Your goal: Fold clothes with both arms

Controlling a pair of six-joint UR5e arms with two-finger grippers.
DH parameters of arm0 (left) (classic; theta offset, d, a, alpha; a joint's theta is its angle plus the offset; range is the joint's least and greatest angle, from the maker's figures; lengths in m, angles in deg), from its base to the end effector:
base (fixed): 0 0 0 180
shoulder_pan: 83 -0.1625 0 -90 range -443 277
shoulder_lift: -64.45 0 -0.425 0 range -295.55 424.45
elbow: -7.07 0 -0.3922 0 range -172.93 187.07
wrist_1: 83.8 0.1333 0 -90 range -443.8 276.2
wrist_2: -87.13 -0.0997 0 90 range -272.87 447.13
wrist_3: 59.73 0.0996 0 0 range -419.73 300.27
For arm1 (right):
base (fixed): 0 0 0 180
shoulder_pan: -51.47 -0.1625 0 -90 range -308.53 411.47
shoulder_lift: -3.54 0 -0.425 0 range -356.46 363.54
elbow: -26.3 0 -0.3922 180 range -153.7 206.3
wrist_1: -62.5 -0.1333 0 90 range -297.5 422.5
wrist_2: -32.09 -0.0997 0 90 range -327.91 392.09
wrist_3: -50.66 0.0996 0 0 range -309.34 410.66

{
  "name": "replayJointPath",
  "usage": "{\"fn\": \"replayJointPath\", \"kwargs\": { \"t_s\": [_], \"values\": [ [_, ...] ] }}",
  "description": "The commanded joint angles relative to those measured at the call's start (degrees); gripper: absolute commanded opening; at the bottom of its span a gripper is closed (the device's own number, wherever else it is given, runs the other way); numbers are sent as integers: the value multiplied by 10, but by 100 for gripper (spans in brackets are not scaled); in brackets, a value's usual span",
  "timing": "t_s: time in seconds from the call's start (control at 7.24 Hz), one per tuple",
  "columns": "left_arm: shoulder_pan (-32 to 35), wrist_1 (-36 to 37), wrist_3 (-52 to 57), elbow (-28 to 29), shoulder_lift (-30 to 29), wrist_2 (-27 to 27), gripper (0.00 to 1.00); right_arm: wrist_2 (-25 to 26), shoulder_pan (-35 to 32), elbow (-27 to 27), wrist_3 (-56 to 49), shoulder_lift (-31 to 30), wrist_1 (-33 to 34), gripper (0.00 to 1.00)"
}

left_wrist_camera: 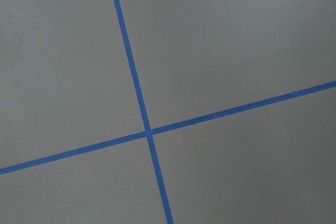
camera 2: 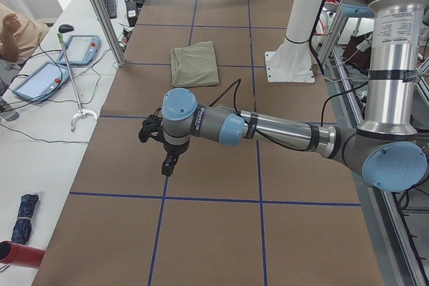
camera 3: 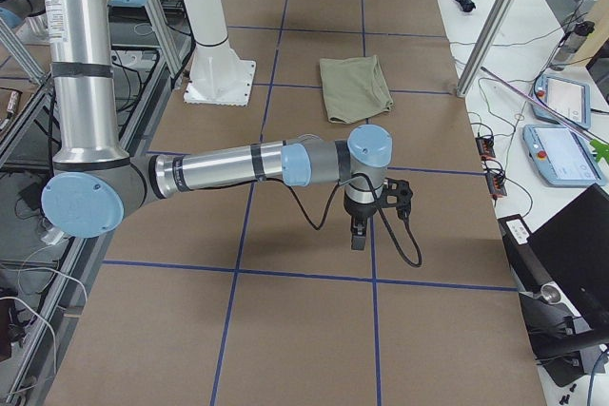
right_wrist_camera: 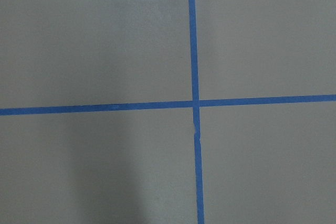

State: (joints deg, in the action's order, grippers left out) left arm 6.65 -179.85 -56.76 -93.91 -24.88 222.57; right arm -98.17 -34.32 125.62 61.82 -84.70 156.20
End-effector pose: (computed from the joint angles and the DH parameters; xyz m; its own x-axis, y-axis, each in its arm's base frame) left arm -0.0593 -0.4966 0.5563 0.6992 0.2544 -0.6682 -0.0421 0.9476 0.3167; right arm 0.0316 -0.5103 0.5745 0.7548 0.0552 0.6536 -0.0747 0.9972 0.0020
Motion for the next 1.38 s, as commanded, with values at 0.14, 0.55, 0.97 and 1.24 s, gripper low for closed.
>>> {"fn": "replayJointPath", "kwargs": {
  "t_s": [0.14,0.55,0.97,1.24],
  "values": [
    [0,1,-1,3,0,0,100,0,0,0,0,0,1,100],
    [0,2,-2,0,7,0,100,0,0,-3,0,0,1,100],
    [1,1,-2,0,8,-3,100,-35,0,4,0,-4,0,100],
    [1,4,-2,10,8,0,100,-33,0,4,-2,-4,0,100]
  ]
}}
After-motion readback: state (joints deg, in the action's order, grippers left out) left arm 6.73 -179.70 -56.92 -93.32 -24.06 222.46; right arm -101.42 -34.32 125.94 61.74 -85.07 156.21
